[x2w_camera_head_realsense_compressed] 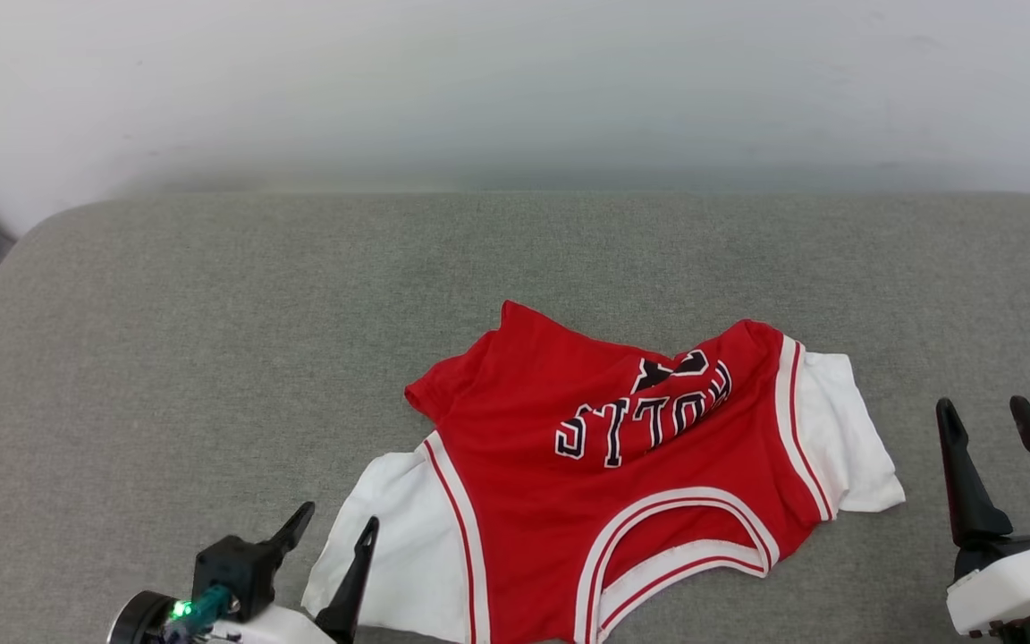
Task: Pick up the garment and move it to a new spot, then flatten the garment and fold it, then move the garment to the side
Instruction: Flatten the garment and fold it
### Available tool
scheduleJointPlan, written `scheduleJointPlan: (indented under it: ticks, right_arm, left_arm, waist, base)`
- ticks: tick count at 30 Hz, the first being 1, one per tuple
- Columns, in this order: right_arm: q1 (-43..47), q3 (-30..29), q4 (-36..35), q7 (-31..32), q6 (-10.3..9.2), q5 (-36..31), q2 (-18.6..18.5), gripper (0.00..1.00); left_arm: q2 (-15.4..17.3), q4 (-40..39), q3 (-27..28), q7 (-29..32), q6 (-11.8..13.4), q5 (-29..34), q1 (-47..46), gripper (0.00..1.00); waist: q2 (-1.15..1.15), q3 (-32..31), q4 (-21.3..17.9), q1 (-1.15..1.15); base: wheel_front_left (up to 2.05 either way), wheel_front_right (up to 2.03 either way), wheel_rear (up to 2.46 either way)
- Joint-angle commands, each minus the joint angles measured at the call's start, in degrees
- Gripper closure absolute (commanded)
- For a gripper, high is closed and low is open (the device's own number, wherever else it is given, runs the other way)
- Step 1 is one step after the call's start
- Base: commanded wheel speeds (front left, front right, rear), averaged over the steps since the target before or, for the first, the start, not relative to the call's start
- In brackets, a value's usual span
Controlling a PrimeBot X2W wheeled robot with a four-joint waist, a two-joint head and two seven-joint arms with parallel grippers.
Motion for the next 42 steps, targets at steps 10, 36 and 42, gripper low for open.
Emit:
scheduleJointPlan:
  ticks: [10, 36, 42]
  right_arm:
    - [-0.3, 0.2, -0.9, 1.4, -0.02, 0.6, -0.5, 0.0]
    - [-3.2, 1.5, 0.5, 2.0, -0.02, 0.0, -1.8, 0.0]
    - [-1.1, 1.0, 1.0, 7.1, -0.03, -0.9, -3.5, 0.0]
  left_arm:
    - [4.5, -9.6, 1.0, 34.5, 5.0, -2.5, 2.4, 0.0]
    - [4.1, -1.9, -0.6, 46.8, 7.2, -4.9, 0.3, 1.0]
    - [4.0, -2.7, 0.5, 42.4, 7.4, -5.1, 0.1, 1.0]
  waist:
    - [0.0, 3.6, -0.9, 0.0]
    - [0.0, 10.8, -3.6, 0.0]
    - [0.0, 8.4, -2.8, 0.0]
  base:
    - [0.0, 0.0, 0.0]
    - [0.0, 0.0, 0.0]
    - [0.0, 0.0, 0.0]
